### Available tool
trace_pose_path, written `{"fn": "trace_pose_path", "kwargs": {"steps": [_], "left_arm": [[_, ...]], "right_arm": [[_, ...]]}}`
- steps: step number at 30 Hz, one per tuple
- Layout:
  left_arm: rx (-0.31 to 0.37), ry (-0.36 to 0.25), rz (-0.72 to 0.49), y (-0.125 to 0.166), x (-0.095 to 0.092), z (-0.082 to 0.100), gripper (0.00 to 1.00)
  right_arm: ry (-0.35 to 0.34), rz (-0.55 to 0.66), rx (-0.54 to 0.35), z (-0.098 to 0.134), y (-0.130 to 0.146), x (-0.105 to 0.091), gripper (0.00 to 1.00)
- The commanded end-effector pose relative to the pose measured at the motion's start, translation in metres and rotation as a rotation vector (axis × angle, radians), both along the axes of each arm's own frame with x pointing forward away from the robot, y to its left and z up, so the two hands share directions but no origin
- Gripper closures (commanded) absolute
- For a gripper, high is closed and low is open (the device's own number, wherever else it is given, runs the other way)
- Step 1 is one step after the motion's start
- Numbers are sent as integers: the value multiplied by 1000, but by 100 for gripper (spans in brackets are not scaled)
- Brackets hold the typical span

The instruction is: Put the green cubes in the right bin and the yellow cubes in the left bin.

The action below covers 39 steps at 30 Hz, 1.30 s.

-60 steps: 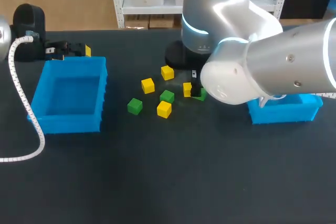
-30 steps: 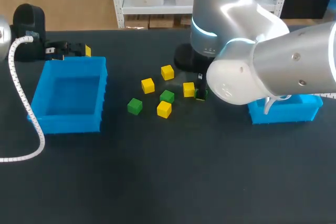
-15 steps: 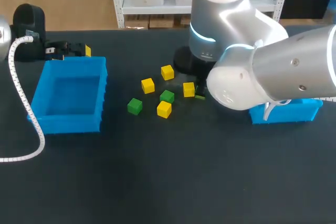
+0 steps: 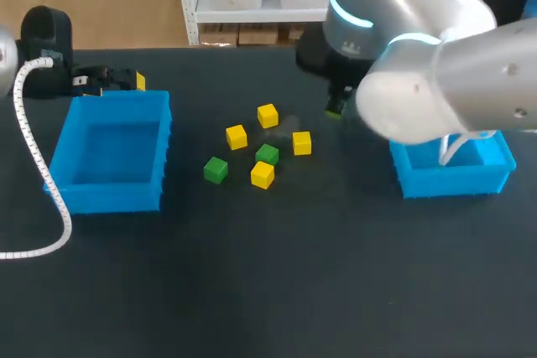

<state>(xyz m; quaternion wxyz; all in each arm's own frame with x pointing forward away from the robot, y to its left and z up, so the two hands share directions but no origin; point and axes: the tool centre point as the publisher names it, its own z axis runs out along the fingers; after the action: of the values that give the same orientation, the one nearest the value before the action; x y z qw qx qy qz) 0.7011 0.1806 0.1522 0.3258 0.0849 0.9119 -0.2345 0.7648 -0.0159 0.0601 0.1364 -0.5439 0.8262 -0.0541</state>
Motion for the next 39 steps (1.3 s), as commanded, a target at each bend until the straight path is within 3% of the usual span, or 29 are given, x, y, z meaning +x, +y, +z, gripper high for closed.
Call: {"fn": "trace_pose_path", "kwargs": {"steps": [1, 14, 21, 29, 30, 32, 34, 39], "left_arm": [[-8, -6, -6, 2, 0, -1, 0], [-8, -6, -6, 2, 0, -1, 0], [-8, -6, -6, 2, 0, -1, 0], [-8, -6, -6, 2, 0, -1, 0], [-8, -6, -6, 2, 0, -1, 0], [-8, -6, -6, 2, 0, -1, 0], [-8, -6, -6, 2, 0, -1, 0], [-8, -6, -6, 2, 0, -1, 0]], "right_arm": [[-36, -20, 30, 23, -24, -10, 100], [-87, -201, 84, 57, -105, -6, 100], [-72, -279, 77, 45, -144, -10, 100], [-46, -305, 93, 34, -155, -14, 100], [-45, -306, 95, 32, -155, -13, 86], [-42, -313, 102, 30, -156, -13, 18], [-40, -321, 109, 30, -157, -12, 0], [-39, -321, 124, 34, -161, -6, 0]]}}
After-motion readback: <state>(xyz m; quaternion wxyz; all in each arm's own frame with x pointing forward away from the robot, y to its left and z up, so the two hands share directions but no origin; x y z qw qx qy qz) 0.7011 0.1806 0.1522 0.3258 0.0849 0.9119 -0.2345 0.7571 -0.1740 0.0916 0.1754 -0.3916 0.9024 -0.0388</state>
